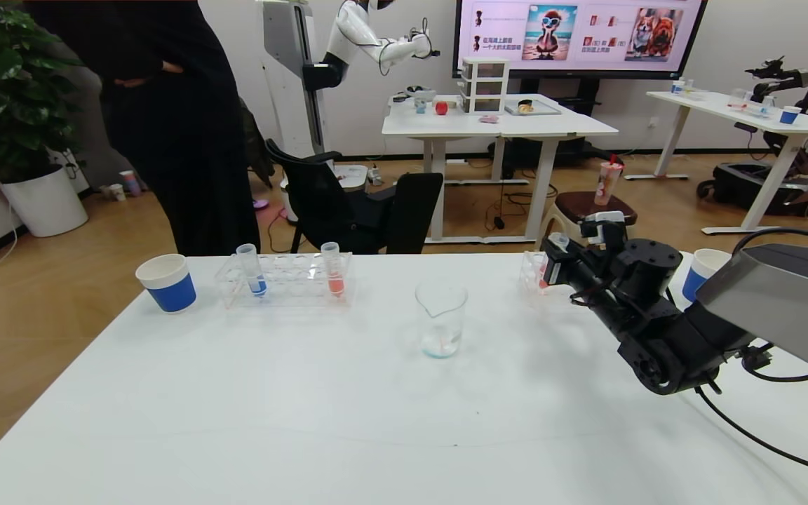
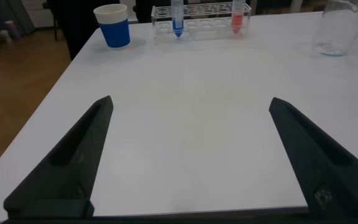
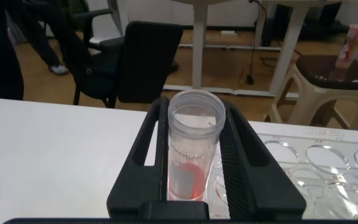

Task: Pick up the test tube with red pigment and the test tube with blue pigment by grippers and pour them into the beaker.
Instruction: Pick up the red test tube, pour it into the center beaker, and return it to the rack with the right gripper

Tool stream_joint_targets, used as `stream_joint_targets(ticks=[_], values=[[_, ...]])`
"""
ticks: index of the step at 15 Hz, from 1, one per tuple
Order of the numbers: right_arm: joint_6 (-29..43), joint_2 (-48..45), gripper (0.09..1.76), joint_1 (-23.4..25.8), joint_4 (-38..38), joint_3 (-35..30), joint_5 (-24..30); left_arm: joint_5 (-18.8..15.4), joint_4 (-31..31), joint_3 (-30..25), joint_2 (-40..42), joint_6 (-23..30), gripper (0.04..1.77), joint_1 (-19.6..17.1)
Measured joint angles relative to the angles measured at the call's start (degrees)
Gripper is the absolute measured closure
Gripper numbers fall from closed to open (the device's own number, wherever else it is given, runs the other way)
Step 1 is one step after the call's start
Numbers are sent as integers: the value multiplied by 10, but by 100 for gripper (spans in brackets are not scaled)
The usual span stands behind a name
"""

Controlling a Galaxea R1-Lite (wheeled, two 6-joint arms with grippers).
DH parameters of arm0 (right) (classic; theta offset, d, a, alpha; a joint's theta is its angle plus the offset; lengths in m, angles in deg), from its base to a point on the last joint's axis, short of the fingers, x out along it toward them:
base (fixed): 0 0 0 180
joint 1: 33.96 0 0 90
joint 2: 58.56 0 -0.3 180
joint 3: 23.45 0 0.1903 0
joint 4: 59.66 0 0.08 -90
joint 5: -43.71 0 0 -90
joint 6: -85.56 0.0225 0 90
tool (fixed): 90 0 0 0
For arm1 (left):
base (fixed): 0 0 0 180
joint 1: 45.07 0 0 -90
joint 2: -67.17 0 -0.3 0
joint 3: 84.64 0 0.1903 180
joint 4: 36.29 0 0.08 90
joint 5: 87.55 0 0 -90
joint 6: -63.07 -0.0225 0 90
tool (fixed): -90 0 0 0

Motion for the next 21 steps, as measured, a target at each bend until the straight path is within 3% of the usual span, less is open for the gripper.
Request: stream_joint_targets(ticks=[9, 13, 16, 19, 21], values=[[-17, -121, 134, -30, -89, 12, 7, 0, 0, 0, 0, 0, 6, 0], [-63, -144, 134, -69, -90, 5, 73, 0, 0, 0, 0, 0, 6, 0], [-138, -142, 134, -101, -85, 4, 121, 0, 0, 0, 0, 0, 6, 0], [-191, -123, 134, -132, -47, 9, 180, 0, 0, 0, 0, 0, 6, 0], [-230, -106, 134, -149, -31, 23, 192, 0, 0, 0, 0, 0, 6, 0]])
